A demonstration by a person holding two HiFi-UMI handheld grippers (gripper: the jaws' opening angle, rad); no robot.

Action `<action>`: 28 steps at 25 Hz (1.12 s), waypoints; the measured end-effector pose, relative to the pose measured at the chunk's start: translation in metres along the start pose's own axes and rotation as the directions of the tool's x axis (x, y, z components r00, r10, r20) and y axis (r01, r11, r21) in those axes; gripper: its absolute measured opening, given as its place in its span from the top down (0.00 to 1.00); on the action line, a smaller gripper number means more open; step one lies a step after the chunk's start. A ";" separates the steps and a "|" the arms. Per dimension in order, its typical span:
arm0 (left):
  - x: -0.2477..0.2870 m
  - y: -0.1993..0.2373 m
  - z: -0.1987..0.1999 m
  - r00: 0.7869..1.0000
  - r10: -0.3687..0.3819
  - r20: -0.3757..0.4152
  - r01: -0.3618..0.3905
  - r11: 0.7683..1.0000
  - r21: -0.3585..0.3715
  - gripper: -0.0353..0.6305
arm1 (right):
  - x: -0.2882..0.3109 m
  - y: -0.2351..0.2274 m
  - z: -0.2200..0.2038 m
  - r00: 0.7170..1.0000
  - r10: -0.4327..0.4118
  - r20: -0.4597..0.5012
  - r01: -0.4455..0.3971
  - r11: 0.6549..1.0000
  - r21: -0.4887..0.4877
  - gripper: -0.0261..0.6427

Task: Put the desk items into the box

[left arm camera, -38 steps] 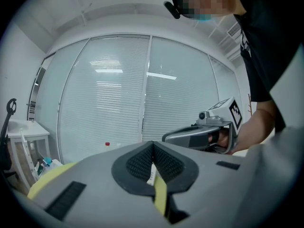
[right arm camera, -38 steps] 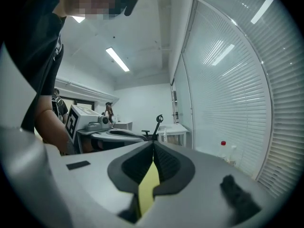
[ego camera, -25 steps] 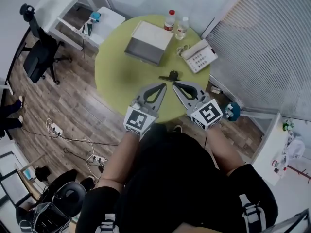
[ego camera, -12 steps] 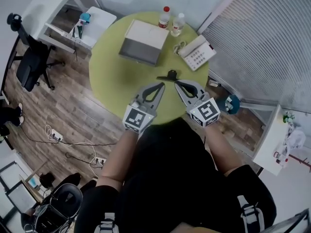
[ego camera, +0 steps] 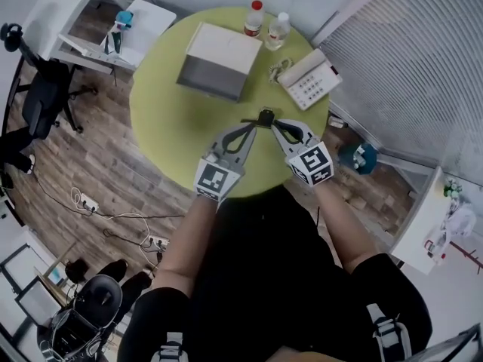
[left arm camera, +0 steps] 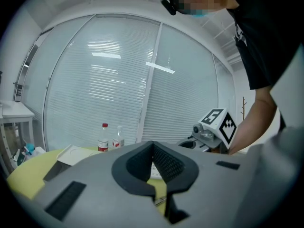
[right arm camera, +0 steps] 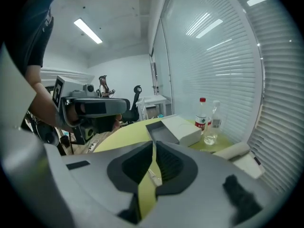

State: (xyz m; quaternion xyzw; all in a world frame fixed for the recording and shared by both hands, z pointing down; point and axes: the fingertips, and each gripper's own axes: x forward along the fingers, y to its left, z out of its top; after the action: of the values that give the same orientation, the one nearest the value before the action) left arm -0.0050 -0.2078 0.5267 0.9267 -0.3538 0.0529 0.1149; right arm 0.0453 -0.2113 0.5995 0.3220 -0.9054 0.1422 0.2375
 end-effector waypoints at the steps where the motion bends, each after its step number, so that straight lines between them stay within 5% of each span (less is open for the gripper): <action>1: 0.006 0.002 -0.005 1.000 0.000 0.001 0.000 1.000 -0.001 0.93 | 0.005 -0.005 -0.008 1.000 0.003 -0.016 -0.003 1.000 0.004 0.93; 13: 0.053 0.028 -0.064 0.999 0.014 -0.033 -0.014 1.000 -0.026 0.93 | 0.062 -0.048 -0.087 0.986 0.039 -0.163 -0.034 0.999 0.036 0.92; 19: 0.065 0.034 -0.085 1.000 0.005 -0.023 -0.006 0.999 -0.047 0.93 | 0.084 -0.059 -0.120 0.972 0.078 -0.221 -0.062 0.995 0.078 0.80; 28: 0.068 0.035 -0.094 0.999 0.008 -0.033 -0.010 0.998 -0.069 0.93 | 0.110 -0.061 -0.148 0.949 0.154 -0.276 -0.128 0.985 0.113 0.78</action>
State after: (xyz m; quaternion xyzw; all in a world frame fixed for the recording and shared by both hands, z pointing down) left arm 0.0206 -0.2537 0.6357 0.9197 -0.3575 0.0562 0.1524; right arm 0.0606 -0.2531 0.7888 0.2433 -0.8750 0.2456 0.3388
